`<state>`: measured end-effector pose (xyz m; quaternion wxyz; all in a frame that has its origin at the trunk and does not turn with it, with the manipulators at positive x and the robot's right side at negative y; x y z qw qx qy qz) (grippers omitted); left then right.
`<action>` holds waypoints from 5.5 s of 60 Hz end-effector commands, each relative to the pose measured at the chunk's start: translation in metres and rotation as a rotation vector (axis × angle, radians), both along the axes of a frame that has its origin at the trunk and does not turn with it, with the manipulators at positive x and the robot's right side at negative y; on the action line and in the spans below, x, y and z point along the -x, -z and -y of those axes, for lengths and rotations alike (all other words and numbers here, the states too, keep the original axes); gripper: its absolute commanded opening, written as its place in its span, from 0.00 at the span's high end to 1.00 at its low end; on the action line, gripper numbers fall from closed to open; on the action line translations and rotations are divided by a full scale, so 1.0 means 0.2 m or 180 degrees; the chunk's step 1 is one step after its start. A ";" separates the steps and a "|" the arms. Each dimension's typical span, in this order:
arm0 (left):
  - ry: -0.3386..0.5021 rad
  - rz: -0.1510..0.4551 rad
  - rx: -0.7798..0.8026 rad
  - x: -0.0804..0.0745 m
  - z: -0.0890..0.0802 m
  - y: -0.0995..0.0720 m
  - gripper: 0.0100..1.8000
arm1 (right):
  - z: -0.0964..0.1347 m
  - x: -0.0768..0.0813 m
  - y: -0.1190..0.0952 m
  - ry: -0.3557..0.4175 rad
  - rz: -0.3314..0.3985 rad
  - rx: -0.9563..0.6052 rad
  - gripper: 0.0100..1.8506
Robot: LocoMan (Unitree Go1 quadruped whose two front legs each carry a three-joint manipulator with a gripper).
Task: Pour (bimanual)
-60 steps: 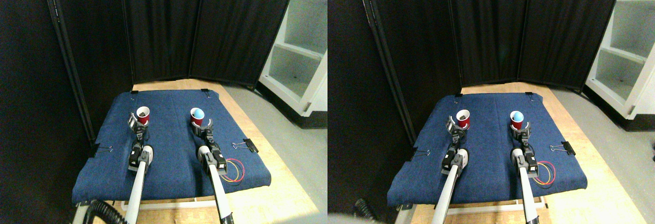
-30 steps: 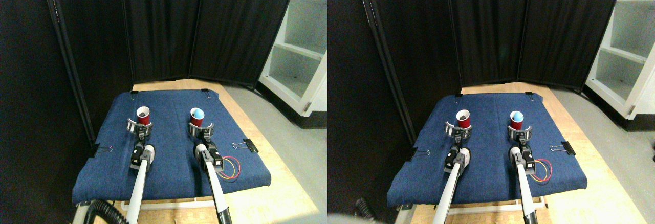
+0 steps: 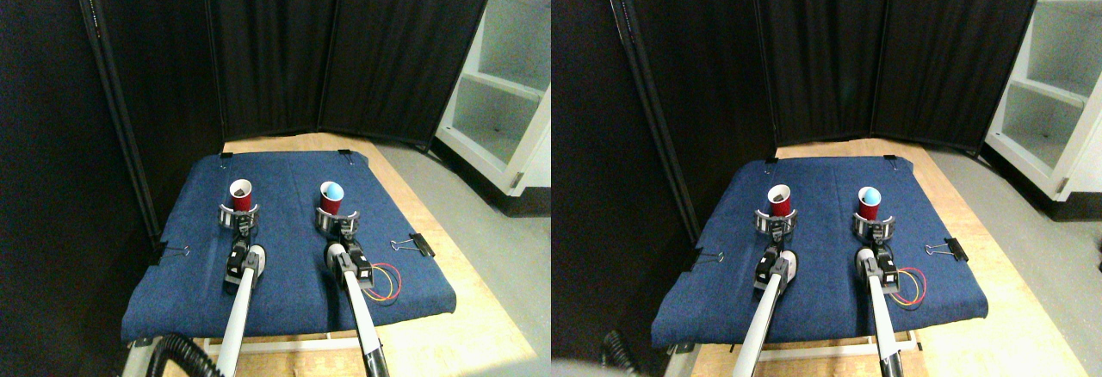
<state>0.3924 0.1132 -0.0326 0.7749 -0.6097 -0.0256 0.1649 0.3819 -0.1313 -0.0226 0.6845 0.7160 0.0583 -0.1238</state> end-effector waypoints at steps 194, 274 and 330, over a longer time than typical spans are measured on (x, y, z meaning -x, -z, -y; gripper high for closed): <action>0.0386 0.0101 0.0044 -0.08 0.07 -0.15 0.82 | -0.07 -0.12 -0.14 0.0115 0.0220 0.0526 0.83; 0.1019 -0.0039 0.0030 -0.11 0.27 -0.47 0.82 | -0.33 -0.22 -0.55 -0.0783 0.0505 0.1062 0.82; 0.1349 -0.0004 -0.0202 -0.12 0.38 -0.53 0.82 | -0.44 -0.25 -0.68 -0.0994 0.0586 0.1707 0.82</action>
